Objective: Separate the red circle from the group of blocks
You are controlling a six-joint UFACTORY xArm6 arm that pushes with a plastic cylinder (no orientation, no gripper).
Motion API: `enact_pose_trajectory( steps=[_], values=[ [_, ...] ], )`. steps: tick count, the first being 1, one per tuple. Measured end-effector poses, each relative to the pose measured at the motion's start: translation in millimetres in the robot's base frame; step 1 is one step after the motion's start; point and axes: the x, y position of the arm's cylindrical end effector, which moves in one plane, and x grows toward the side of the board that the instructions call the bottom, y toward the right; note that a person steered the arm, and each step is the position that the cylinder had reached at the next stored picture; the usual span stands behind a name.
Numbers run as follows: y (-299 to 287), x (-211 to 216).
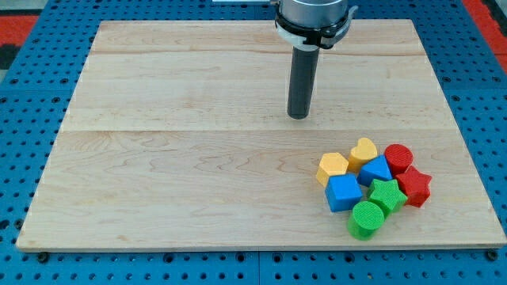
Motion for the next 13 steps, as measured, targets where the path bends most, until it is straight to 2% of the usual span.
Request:
enact_pose_trajectory(
  steps=[1,2,4,5,6,7,9,10,11,13],
  values=[
    [0.0,4.2],
    [-27.7,19.3],
    [195.1,-6.3],
    [246.8,91.0],
    [245.0,178.4],
    [180.4,191.6],
    [162.3,137.0],
    [155.8,123.9],
    [177.5,124.0],
    [178.5,145.0]
  ],
)
